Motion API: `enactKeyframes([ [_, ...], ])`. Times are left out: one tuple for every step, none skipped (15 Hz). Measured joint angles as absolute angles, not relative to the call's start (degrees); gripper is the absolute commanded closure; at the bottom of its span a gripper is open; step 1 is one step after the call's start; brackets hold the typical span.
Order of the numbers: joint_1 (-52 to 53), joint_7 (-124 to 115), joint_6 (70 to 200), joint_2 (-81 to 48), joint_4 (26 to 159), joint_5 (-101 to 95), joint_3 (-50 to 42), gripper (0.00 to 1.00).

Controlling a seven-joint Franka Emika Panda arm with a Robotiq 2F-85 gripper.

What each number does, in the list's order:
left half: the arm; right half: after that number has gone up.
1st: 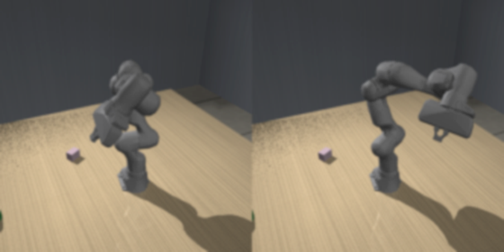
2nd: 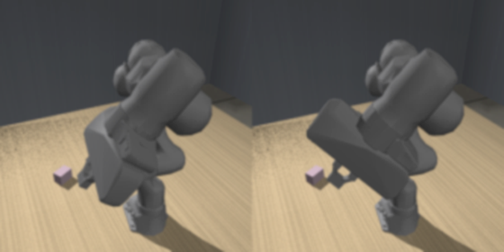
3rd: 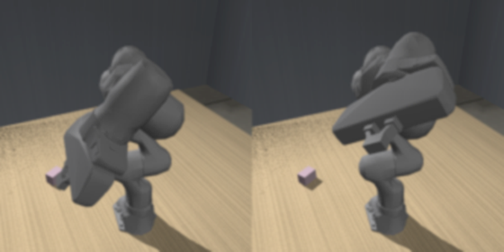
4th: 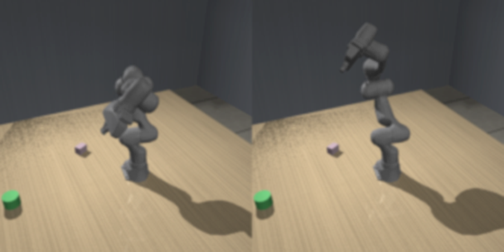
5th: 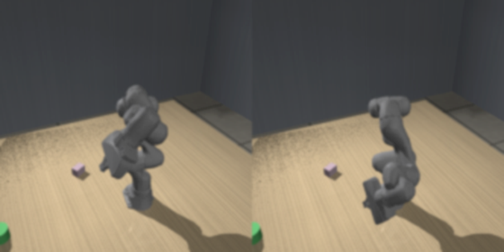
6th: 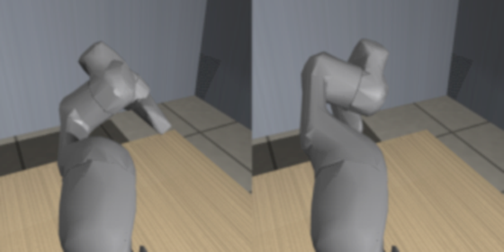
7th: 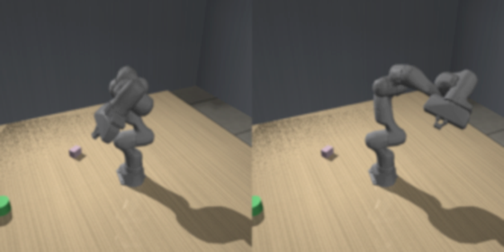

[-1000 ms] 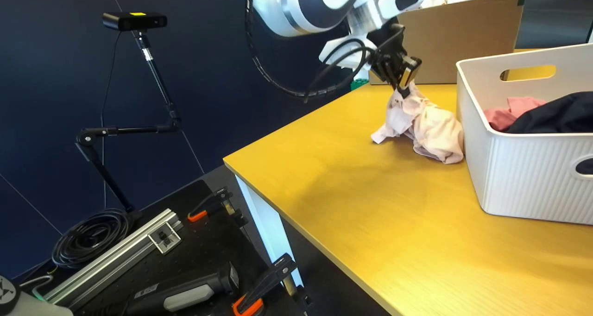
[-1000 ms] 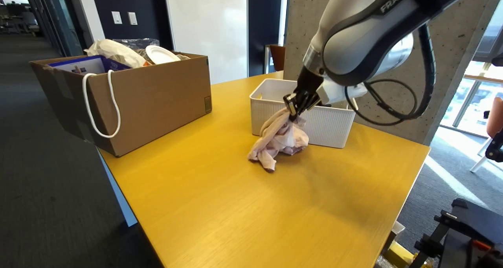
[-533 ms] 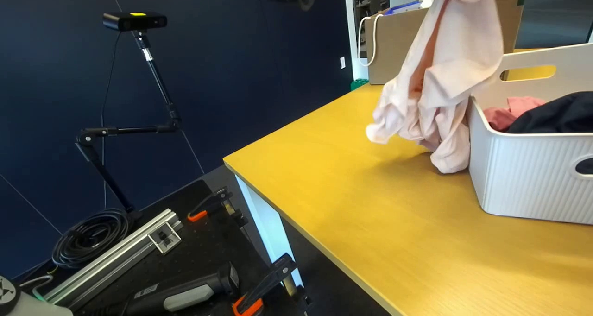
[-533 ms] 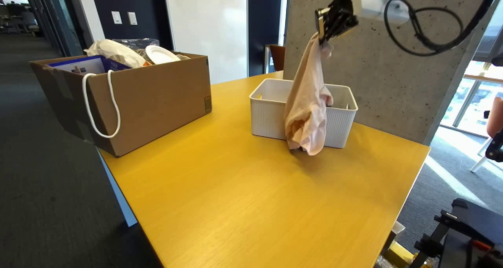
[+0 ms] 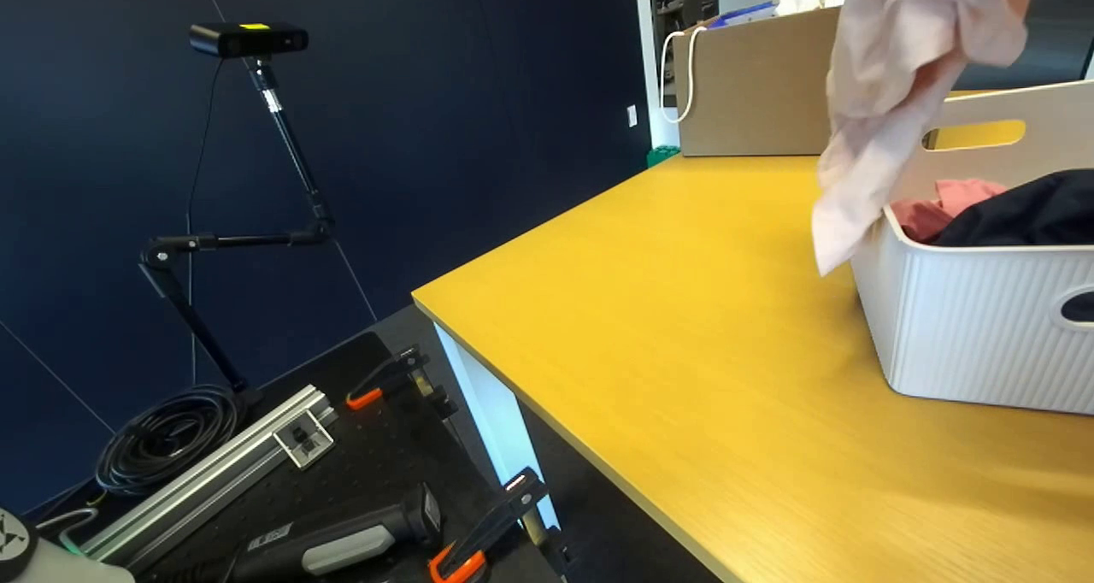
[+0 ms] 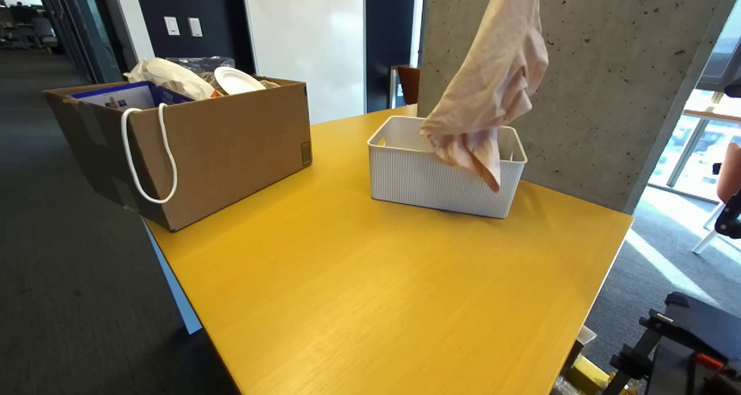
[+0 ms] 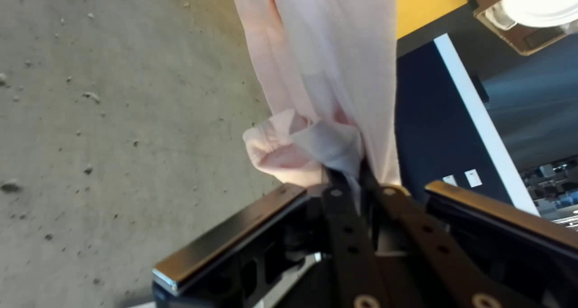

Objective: Put the clothes in the basket

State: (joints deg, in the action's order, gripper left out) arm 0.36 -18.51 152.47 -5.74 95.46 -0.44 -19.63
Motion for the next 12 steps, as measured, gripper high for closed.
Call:
enactKeyframes([
  [-1.4,-18.4,149.9,-6.0,92.7,0.1,-19.1,0.98],
  [-3.0,-18.3,147.8,-6.8,90.3,0.7,-18.6,0.98],
  [-4.5,-18.2,146.5,-8.2,88.4,1.4,-18.2,0.98],
  [-5.6,-18.2,145.8,-10.0,87.0,1.8,-17.8,0.98],
  [-6.6,-18.2,145.7,-12.3,85.8,2.0,-17.3,0.98],
  [-7.2,-18.2,145.7,-14.9,84.9,2.1,-16.9,0.98],
  [-7.7,-18.2,145.8,-17.6,84.1,2.1,-16.5,0.98],
  [-7.9,-18.2,145.9,-20.4,83.3,2.1,-16.0,0.98],
  [-7.9,-18.2,146.0,-22.9,82.8,2.1,-15.4,0.98],
  [-7.7,-18.2,146.1,-25.0,82.6,2.1,-14.4,0.98],
  [-7.3,-17.9,146.2,-26.2,82.9,2.1,-13.1,0.98],
  [-6.6,-17.3,146.4,-26.5,84.0,2.1,-11.7,0.98],
])
